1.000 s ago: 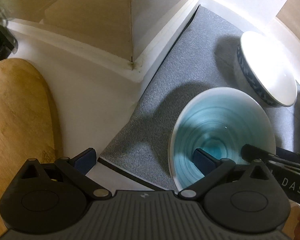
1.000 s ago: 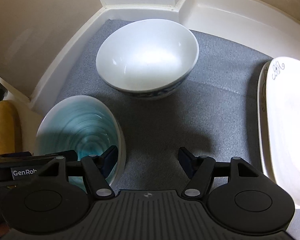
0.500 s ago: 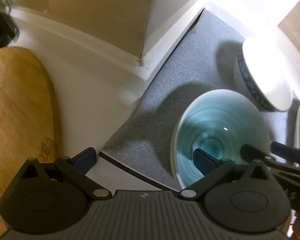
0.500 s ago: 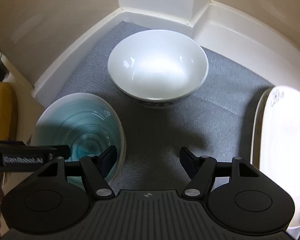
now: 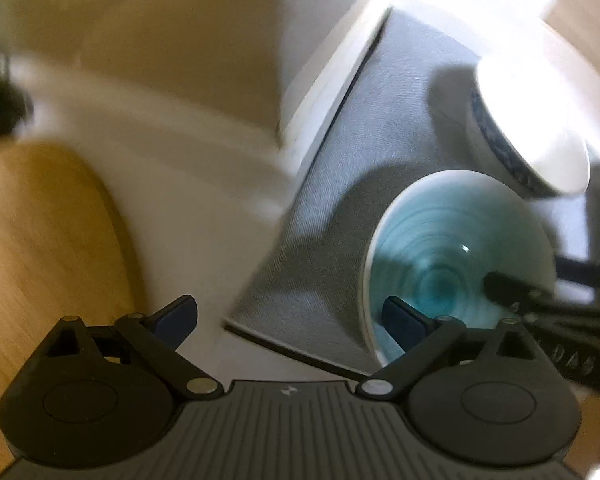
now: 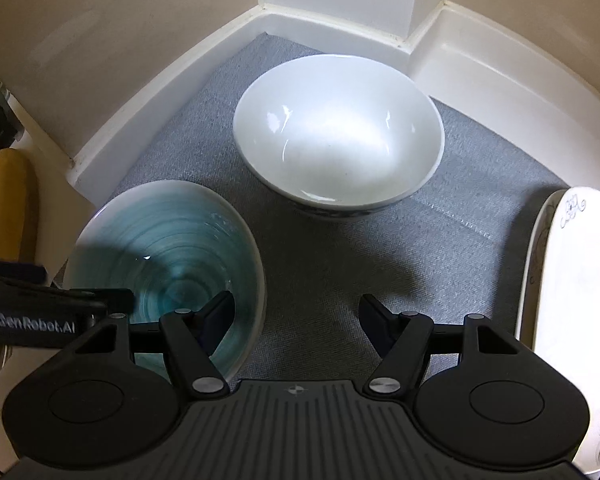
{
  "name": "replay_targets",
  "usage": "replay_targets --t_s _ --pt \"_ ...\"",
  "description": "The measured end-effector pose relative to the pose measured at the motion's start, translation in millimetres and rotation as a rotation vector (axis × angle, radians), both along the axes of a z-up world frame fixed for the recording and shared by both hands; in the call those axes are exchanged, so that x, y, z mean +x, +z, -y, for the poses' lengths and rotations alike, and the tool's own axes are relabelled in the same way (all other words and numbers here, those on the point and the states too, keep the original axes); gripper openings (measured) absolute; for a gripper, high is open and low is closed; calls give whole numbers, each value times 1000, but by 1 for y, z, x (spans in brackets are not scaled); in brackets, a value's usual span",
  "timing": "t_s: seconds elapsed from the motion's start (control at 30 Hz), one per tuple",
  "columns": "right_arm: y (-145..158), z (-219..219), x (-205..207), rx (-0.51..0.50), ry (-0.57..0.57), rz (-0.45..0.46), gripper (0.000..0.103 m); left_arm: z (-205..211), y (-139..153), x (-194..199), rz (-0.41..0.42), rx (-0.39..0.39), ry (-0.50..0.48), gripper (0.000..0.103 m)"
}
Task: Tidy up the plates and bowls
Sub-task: 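Move both grippers to the teal bowl and position them at its rim, then close both grippers on the rim of the teal bowl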
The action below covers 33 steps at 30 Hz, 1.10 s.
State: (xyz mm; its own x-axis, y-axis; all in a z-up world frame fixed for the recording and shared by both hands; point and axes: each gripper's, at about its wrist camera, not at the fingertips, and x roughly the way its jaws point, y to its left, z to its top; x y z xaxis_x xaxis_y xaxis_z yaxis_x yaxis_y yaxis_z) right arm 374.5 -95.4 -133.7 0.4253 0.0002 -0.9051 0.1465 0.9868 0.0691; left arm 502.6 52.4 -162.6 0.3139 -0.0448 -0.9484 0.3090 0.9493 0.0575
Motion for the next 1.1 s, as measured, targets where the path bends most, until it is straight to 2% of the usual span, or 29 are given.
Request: replay_targets --t_s 0.07,0.13,0.67,0.73,0.77,0.8,0.83,0.87,0.9,0.97,1.0,1.1 --pt "-2 1 1 6 -2 -5 71 8 4 -5 69 54 -62 100" --pt "-4 2 1 19 -6 -7 71 14 4 -6 100 84 -89 100" --pt "-6 12 -3 43 -12 6 71 25 -1 -11 118 92 -114 99" --pt "-5 14 -5 49 -20 18 62 22 1 -12 111 60 -123 91" --pt "-3 15 -6 63 -23 28 58 21 3 -12 102 34 -124 80" --pt "-2 15 -8 80 -19 35 48 20 7 -13 90 -2 -123 66" --pt "0 14 -11 89 -14 40 40 18 8 -12 72 -40 -120 61" --pt "2 14 -12 94 -7 44 36 17 10 -13 75 -49 -117 52" --pt "3 13 -13 100 1 48 29 17 12 -14 80 -73 -127 34" --pt "4 12 -15 116 7 56 17 15 13 -16 55 -127 -141 17" --pt "5 12 -16 124 10 59 11 15 13 -17 41 -143 -148 17" --pt "5 12 -17 121 1 63 10 11 13 -19 33 -181 -130 16"
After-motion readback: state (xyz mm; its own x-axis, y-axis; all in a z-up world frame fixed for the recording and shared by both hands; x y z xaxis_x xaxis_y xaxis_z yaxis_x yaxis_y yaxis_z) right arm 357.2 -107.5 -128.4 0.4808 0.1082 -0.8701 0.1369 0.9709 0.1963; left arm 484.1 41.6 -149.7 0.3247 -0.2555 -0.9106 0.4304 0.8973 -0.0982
